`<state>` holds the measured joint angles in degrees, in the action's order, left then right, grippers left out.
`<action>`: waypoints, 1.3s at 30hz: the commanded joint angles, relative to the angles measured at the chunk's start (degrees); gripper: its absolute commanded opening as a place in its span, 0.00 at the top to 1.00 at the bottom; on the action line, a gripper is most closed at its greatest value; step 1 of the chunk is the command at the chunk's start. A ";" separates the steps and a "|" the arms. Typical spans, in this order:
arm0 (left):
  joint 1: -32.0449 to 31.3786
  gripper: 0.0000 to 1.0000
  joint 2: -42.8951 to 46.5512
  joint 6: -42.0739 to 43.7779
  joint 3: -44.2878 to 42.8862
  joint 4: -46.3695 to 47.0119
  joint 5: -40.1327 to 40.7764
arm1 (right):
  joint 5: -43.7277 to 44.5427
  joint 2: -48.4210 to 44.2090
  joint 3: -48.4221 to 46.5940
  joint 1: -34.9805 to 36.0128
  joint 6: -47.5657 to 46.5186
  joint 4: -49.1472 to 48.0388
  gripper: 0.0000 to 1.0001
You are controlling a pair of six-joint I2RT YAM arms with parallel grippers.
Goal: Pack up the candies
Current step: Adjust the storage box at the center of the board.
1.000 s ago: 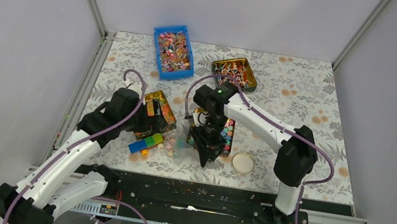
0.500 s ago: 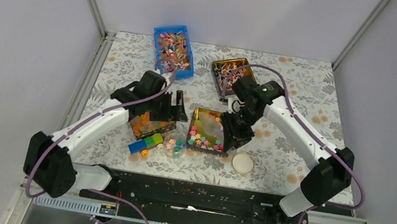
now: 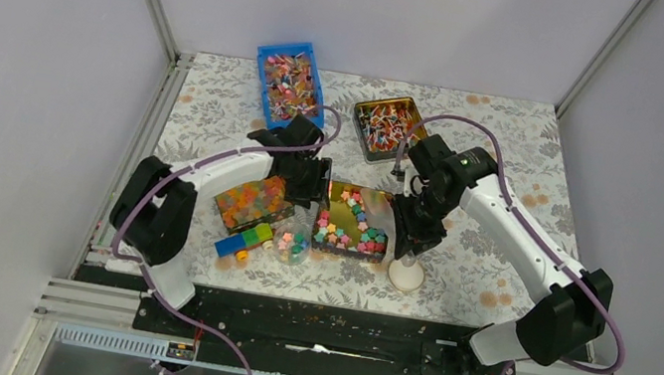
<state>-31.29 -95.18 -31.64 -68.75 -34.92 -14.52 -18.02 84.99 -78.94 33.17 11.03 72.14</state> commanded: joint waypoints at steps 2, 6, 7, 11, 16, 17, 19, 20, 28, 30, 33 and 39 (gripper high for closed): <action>-0.43 0.55 -3.69 0.03 -3.33 -1.12 0.15 | 2.28 -0.67 -1.05 -0.30 0.64 3.27 1.00; -0.87 0.70 -4.95 -1.17 -2.60 -0.49 -1.42 | 2.29 0.88 -1.99 -0.30 0.15 5.72 1.00; -1.07 0.74 -4.81 -1.80 -2.17 -0.12 -1.93 | 2.33 1.14 -2.25 -0.29 0.06 6.18 1.00; -1.92 0.83 -3.32 -5.03 -0.17 0.86 -2.48 | 2.21 1.91 -3.12 -0.26 0.03 7.55 1.00; -2.88 1.00 -1.17 -10.13 4.06 1.12 -1.45 | 1.42 2.75 -2.79 -0.23 -0.02 8.24 1.00; -3.09 1.00 -0.72 -10.66 4.60 0.90 -1.11 | 1.37 2.85 -2.61 -0.22 0.03 8.34 1.00; -3.76 1.00 0.23 -11.94 5.65 0.50 -0.25 | 1.32 2.99 -2.39 -0.17 0.05 8.68 1.00; -4.14 1.00 0.68 -12.56 6.06 0.17 0.24 | 1.32 2.99 -2.30 -0.08 0.14 8.90 1.00; -6.95 1.00 4.44 -17.08 8.03 -1.77 3.58 | 1.58 4.55 -2.61 2.15 0.54 10.93 1.00; -7.10 1.00 5.24 -17.10 8.34 -1.78 3.93 | 1.68 5.20 -2.99 3.05 0.74 11.61 1.00; -7.11 0.84 6.17 -16.31 8.53 -0.67 3.86 | 2.10 5.94 -3.45 4.11 0.97 12.21 1.00; -5.65 0.48 3.26 -9.16 3.93 -1.90 5.46 | 2.86 6.23 -3.60 4.91 0.99 13.09 1.00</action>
<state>-38.06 -91.24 -45.65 -60.31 -36.32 -11.22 -16.16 91.15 -80.05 37.41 11.42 82.48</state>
